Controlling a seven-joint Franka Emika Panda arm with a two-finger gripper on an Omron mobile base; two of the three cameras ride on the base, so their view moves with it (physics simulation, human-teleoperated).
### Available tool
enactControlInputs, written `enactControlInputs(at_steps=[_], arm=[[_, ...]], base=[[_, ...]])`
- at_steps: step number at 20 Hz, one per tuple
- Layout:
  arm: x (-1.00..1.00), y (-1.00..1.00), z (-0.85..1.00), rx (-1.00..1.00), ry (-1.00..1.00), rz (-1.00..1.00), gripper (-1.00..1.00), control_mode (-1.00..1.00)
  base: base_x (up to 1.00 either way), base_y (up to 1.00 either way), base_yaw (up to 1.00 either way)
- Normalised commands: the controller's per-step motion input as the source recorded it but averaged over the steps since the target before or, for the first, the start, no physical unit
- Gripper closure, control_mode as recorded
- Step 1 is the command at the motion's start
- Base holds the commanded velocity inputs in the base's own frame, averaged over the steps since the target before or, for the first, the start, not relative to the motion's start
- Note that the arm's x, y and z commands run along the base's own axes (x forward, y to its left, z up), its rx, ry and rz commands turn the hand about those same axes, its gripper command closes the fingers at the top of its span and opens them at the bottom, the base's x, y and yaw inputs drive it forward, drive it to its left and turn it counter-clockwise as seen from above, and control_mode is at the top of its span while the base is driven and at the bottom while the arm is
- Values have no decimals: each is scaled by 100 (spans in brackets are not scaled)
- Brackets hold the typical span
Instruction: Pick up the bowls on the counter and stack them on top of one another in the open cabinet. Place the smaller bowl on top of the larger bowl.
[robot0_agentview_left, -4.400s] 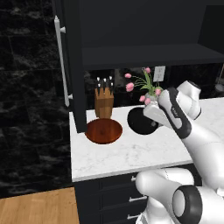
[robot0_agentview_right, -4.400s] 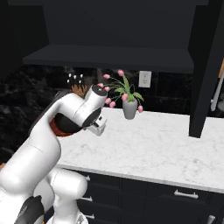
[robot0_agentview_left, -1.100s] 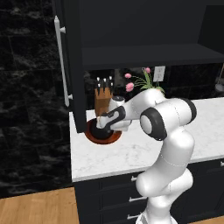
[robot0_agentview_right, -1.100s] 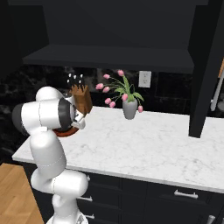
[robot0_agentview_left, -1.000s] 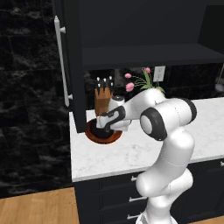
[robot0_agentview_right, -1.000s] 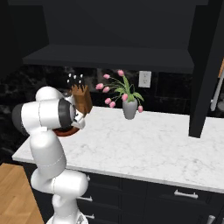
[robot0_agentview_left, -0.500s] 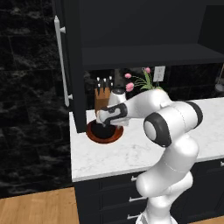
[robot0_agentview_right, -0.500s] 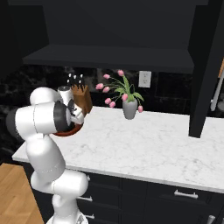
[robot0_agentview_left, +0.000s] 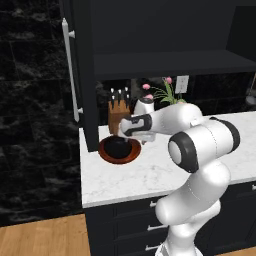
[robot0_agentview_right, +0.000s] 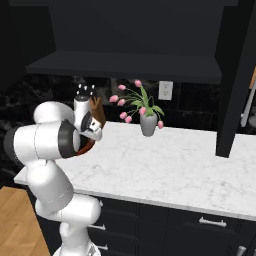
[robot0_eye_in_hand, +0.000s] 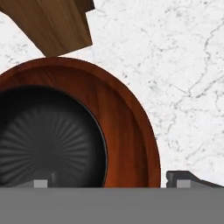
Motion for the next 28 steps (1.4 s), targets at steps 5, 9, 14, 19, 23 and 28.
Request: enactControlInputs(at_steps=[5,9,14,19,23,28], arm=[[5,-7,-16,0,7,0,-100,-100],[1,0,-32,0,8,0,-100,-100],[7,0,-38,0,8,0,-100,-100],[5,0,-21,0,0,0,-100,-100],[1,1,-20,5,-2,0,-100,-100],[5,22,-20,5,-4,0,-100,-100]], base=[[0,0,0],[0,0,0],[0,0,0],[0,0,0],[0,0,0],[0,0,0]])
